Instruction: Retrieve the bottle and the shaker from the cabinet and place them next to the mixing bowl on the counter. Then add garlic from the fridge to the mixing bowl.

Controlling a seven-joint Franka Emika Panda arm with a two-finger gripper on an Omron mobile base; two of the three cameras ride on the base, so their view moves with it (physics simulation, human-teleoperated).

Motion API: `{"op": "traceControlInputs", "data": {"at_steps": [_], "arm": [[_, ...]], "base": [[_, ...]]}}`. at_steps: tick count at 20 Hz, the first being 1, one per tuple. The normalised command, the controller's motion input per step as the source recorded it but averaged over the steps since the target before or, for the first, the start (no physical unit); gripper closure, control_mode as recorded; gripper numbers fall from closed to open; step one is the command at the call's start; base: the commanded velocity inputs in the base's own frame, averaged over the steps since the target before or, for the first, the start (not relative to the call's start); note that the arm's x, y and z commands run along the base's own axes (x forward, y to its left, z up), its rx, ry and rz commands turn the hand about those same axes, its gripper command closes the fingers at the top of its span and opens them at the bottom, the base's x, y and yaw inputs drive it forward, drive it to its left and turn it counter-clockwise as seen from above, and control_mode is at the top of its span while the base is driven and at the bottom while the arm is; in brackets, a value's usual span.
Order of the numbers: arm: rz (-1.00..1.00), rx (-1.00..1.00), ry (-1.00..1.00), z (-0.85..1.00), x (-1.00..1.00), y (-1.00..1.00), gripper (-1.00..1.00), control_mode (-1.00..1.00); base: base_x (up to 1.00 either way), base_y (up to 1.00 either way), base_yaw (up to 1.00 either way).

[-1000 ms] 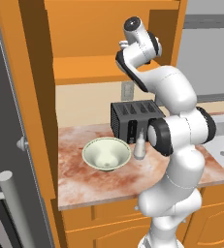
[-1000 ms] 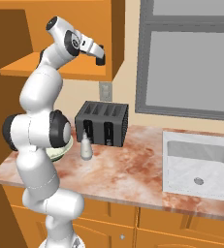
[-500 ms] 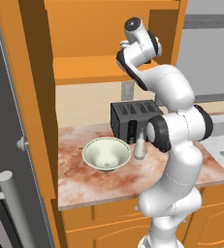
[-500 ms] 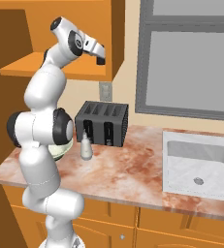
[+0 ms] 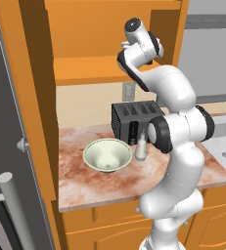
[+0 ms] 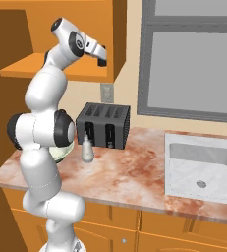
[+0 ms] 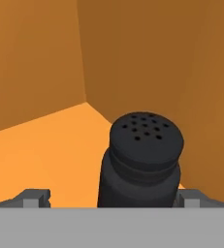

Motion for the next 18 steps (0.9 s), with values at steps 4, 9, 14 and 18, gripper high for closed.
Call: {"op": "traceControlInputs", "data": {"at_steps": [4,9,14,18], "arm": [[-0.06,0.0,0.0,-0.14,0.0,0.0,-1.0,-1.0],[-0.05,0.0,0.0,-0.14,0.0,-0.01,-1.0,-1.0],[-0.06,0.0,0.0,-0.01,0.15,-0.17,-1.0,-1.0],[-0.02,0.0,0.0,0.0,0.06,-0.09,-1.0,-1.0]], "base": [[0.0,0.0,0.0],[0.0,0.0,0.0],[0.0,0.0,0.0],[0.0,0.0,0.0]]}}
